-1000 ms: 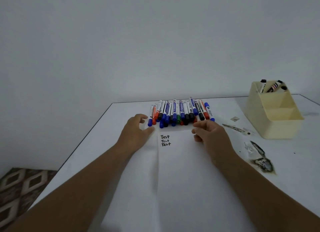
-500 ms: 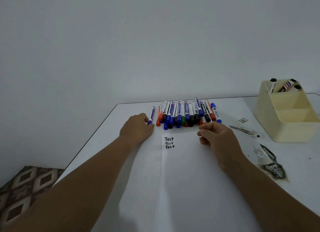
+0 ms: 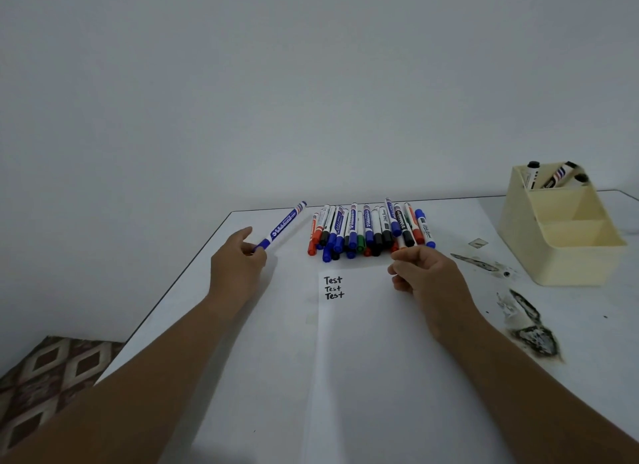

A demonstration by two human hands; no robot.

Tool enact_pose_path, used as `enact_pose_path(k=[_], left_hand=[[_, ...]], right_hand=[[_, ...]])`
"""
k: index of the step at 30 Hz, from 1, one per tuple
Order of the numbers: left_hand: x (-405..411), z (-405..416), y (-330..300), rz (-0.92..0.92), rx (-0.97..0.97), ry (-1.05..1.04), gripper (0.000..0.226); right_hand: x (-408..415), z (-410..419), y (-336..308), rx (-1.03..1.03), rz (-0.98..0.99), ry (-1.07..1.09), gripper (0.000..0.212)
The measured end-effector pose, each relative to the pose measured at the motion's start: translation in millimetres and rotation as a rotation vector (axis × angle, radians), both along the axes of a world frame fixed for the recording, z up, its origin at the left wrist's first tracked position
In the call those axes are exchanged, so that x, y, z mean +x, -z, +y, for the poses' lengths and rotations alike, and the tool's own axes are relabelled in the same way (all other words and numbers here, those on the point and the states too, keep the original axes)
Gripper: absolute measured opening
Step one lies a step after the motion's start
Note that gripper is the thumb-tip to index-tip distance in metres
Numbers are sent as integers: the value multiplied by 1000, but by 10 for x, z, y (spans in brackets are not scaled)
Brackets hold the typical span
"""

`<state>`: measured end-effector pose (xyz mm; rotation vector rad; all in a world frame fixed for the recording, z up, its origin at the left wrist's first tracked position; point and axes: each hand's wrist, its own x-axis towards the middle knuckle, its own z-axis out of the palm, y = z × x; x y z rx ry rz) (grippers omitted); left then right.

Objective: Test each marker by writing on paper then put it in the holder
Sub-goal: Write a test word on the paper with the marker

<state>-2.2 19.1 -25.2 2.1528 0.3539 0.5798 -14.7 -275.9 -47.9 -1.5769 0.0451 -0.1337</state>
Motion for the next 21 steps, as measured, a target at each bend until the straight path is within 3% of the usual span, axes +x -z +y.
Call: enact_pose_path(k=[5,7,13,18,21], left_hand=[[-327,-390,-115,-100,-195,275,37],[-425,-566,-115,-96,-190,409,39],[-527,-983,-137,-19,281,565,37],[-511,-1229,-170,30,430,636,38],[-474,-1326,-181,64,617,607,39]], right_hand=[[-41,15,-51,95,-21,-48,24],[-70,14,-89,145,-23,-92,32],[-121,-30,-136,294,-71,-101,29],[-176,-71,-175,433,-78,-134,35],[-178,-68,-183,430,-76,-125,34]])
